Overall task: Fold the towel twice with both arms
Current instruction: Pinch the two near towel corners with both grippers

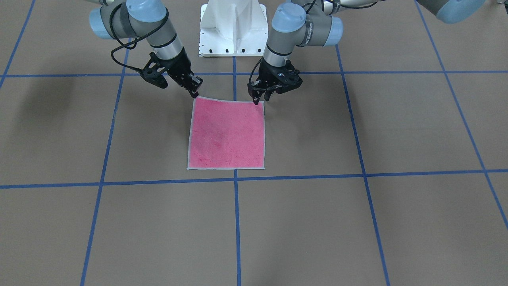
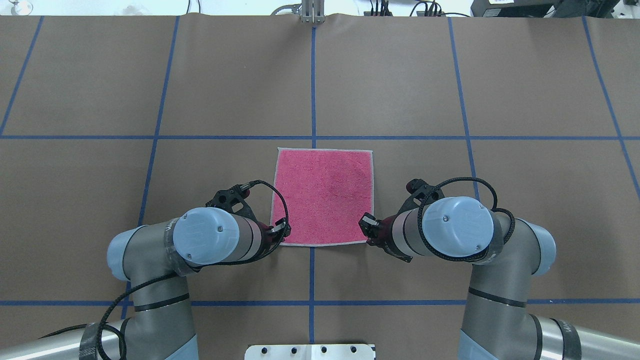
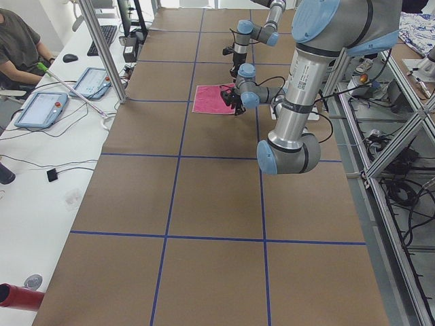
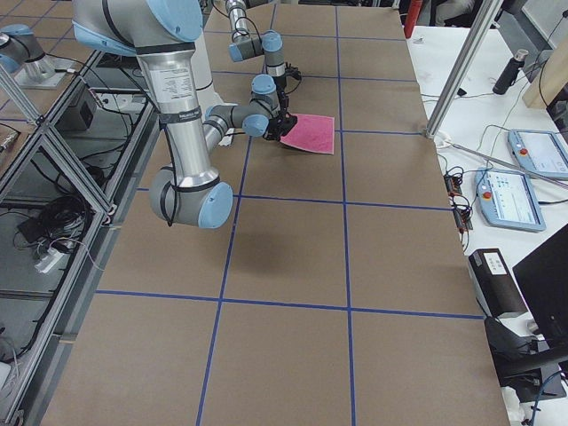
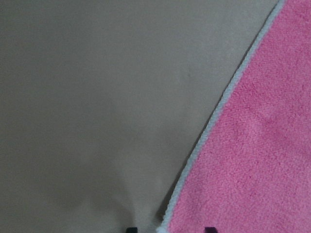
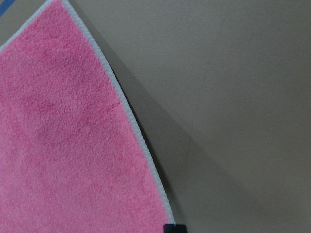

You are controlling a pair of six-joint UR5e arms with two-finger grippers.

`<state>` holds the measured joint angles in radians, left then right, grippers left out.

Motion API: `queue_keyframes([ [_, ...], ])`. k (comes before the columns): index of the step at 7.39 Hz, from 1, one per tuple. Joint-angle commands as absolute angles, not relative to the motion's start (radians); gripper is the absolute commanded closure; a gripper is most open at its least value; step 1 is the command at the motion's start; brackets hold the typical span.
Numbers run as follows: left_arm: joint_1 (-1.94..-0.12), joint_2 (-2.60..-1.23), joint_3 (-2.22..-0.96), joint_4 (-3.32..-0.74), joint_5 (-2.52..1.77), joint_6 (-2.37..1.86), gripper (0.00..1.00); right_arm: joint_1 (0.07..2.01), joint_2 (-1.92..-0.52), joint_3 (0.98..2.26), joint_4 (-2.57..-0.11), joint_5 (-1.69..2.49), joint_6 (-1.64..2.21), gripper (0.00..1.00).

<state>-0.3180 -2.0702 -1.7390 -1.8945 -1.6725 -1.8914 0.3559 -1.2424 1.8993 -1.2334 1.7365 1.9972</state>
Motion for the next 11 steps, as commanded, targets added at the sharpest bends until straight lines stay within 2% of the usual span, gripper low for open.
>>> queue_keyframes([
  [1, -0.319, -2.071, -1.738, -1.894, -1.669, -1.891, 0.55, 0.356, -1.241, 1.899, -1.233, 1.736, 1.997, 1.00],
  [2, -0.321, -2.069, -1.738, -1.894, -1.669, -1.890, 0.58, 0.356, -1.241, 1.899, -1.233, 1.736, 1.997, 1.00],
  [5, -0.324, -2.069, -1.740, -1.894, -1.667, -1.891, 0.60, 0.356, -1.239, 1.899, -1.233, 1.736, 1.997, 1.00],
  [7, -0.324, -2.069, -1.740, -1.894, -1.667, -1.891, 0.70, 0.356, -1.239, 1.901, -1.233, 1.736, 1.997, 1.00],
  [9, -0.324, -2.069, -1.741, -1.894, -1.667, -1.891, 0.84, 0.356, -1.241, 1.904, -1.233, 1.736, 1.997, 1.00],
  [11, -0.324, -2.071, -1.747, -1.894, -1.666, -1.893, 0.89, 0.356, -1.241, 1.904, -1.232, 1.736, 1.997, 1.00],
])
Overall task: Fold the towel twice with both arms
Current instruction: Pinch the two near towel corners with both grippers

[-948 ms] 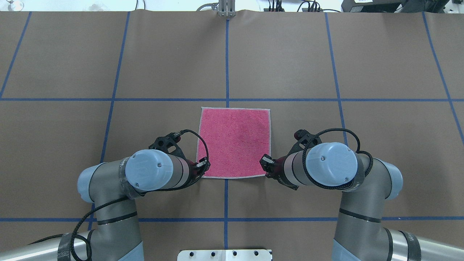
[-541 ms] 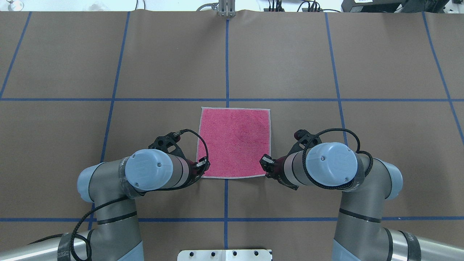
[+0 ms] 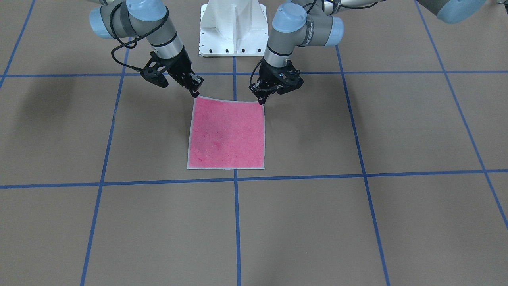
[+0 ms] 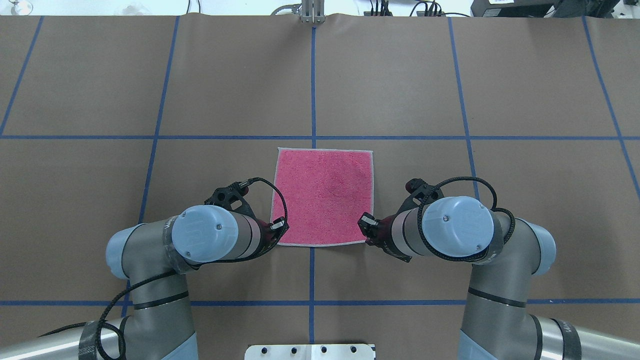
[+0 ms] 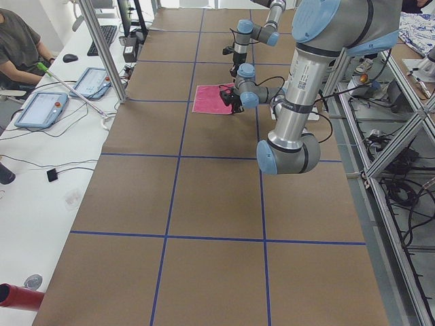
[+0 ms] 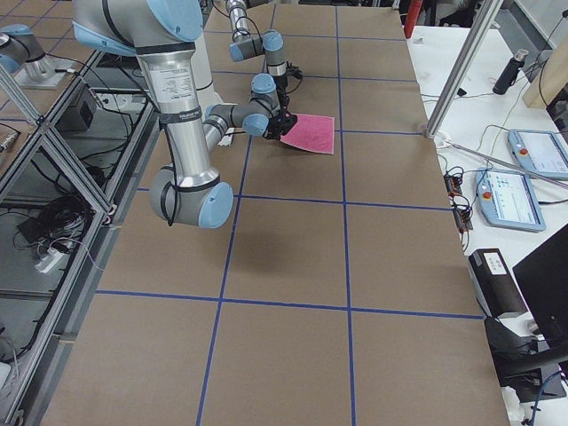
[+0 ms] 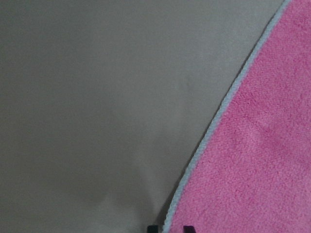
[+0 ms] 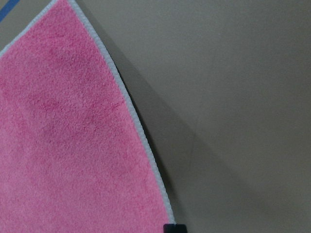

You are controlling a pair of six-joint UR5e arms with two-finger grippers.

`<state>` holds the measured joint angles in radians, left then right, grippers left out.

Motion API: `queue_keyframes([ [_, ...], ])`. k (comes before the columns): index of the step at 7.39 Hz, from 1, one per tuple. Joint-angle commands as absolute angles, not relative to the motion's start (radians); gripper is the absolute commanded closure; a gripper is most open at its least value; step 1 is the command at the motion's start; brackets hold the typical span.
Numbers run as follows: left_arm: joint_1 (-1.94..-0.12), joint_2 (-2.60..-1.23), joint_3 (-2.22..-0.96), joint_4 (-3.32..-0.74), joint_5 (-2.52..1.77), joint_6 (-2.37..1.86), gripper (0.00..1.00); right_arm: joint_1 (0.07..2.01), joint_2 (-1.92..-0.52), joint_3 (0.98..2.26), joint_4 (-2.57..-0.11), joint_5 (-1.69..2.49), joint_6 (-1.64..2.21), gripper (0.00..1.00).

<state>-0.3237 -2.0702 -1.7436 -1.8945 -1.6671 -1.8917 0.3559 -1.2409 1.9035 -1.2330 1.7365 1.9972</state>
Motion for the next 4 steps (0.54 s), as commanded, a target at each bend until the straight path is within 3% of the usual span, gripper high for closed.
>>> queue_keyframes([
  [1, -0.324, -2.071, -1.750, -1.894, -1.666, -1.897, 0.95, 0.356, -1.241, 1.902, -1.233, 1.736, 1.997, 1.00],
  [2, -0.324, -2.071, -1.750, -1.893, -1.666, -1.902, 1.00, 0.356, -1.241, 1.902, -1.233, 1.736, 1.997, 1.00],
  [4, -0.327, -2.068, -1.772, -1.891, -1.666, -1.905, 1.00, 0.356, -1.243, 1.904, -1.232, 1.736, 1.997, 1.00],
])
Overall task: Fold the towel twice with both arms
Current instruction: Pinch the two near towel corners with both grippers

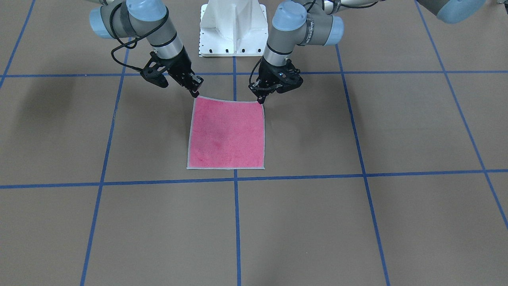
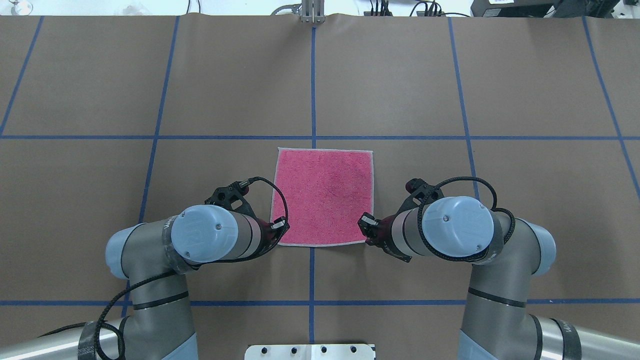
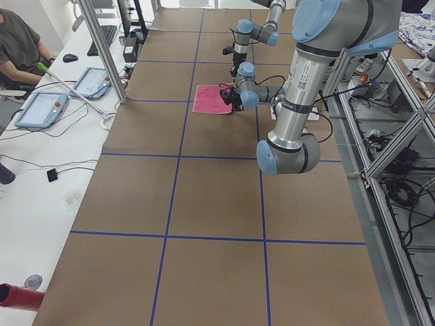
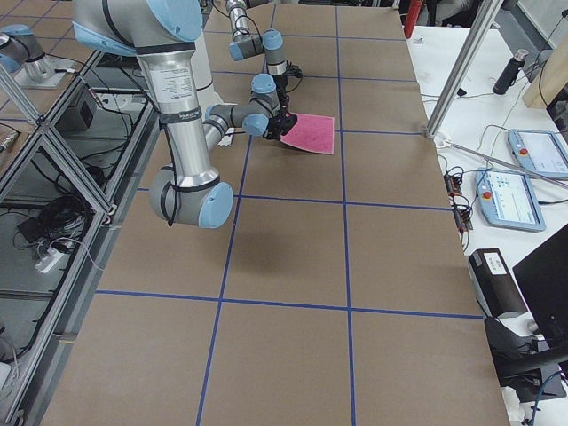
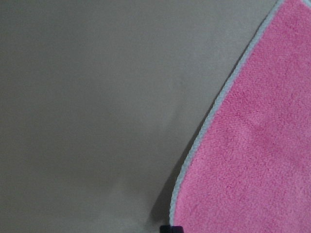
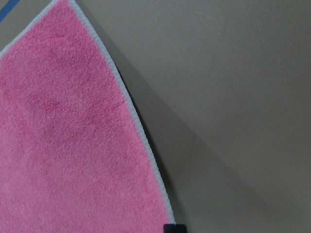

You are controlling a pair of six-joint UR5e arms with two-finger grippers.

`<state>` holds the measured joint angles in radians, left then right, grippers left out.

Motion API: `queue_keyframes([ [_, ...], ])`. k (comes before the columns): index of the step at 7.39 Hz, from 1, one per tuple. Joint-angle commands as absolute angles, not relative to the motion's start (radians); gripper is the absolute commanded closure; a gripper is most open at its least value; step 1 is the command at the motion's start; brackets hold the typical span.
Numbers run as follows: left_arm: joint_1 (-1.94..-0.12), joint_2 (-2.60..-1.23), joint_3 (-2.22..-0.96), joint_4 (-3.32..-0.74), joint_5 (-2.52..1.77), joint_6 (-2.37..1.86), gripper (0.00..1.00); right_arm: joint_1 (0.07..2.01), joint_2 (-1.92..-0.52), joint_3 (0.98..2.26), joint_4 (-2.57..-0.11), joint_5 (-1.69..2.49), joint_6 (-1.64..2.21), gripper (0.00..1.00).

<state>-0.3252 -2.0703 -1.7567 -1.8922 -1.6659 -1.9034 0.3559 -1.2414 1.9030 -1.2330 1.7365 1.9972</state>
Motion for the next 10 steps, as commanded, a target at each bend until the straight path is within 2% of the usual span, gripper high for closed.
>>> queue_keyframes([
  [1, -0.325, -2.065, -1.787, -1.890, -1.666, -1.907, 1.00, 0.356, -1.244, 1.905, -1.232, 1.736, 1.997, 1.00],
  [10, -0.296, -2.042, -1.876, -1.885, -1.669, -2.037, 1.00, 0.341, -1.265, 1.957, -1.232, 1.782, 2.000, 1.00],
])
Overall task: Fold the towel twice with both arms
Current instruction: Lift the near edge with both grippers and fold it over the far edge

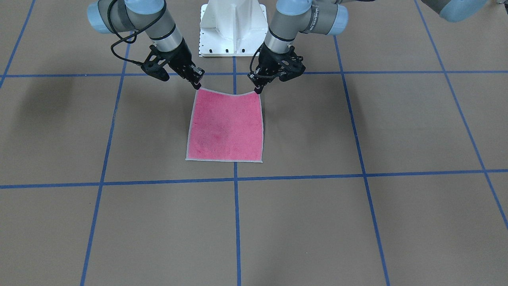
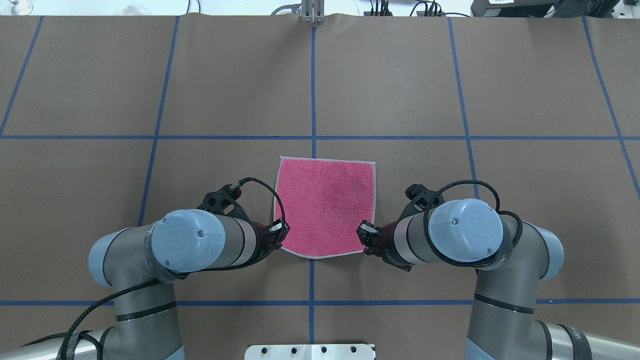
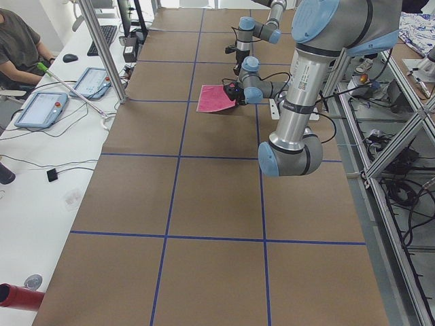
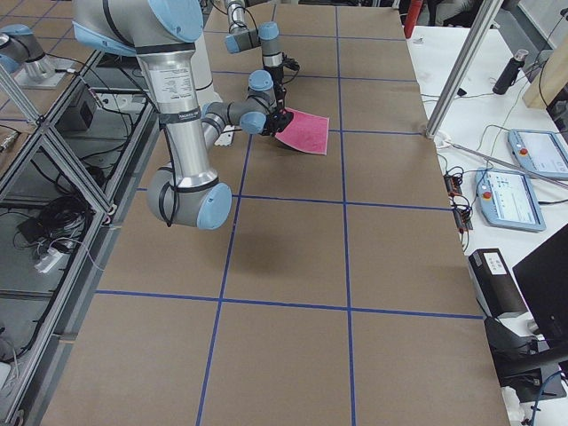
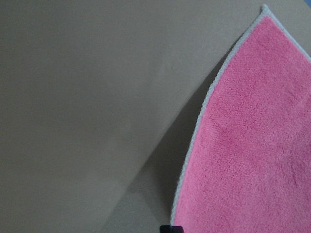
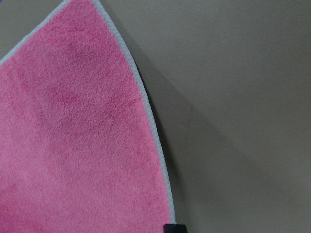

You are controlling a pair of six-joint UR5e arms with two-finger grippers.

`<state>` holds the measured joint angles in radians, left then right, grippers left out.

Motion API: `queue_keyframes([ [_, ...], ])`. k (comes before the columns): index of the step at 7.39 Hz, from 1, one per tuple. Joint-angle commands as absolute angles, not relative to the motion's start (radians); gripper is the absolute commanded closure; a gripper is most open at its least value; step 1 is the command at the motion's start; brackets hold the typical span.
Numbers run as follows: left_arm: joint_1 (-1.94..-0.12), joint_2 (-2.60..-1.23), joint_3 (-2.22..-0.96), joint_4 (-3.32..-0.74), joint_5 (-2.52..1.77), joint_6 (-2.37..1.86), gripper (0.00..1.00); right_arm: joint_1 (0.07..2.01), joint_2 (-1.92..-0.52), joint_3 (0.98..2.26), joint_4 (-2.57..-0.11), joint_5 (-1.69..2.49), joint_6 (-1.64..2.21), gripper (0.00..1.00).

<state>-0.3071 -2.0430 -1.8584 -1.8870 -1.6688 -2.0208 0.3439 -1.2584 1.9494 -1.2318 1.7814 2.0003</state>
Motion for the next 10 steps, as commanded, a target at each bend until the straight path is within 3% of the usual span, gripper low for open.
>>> queue_keyframes([
  [1, -0.288, -2.042, -1.881, -1.884, -1.669, -2.039, 1.00, 0.341, -1.273, 1.962, -1.229, 1.789, 2.000, 1.00],
  [4, -0.296, -2.046, -1.894, -1.884, -1.669, -2.046, 1.00, 0.342, -1.273, 1.983, -1.227, 1.812, 1.999, 1.00],
  [7, -0.392, -2.056, -1.878, -1.894, -1.671, -2.013, 1.00, 0.472, -1.180, 1.869, -1.232, 1.853, 1.990, 1.00],
  [10, -0.442, -2.143, -1.735, -1.901, -1.671, -1.988, 1.00, 0.523, -1.172, 1.829, -1.229, 1.873, 1.951, 1.00],
])
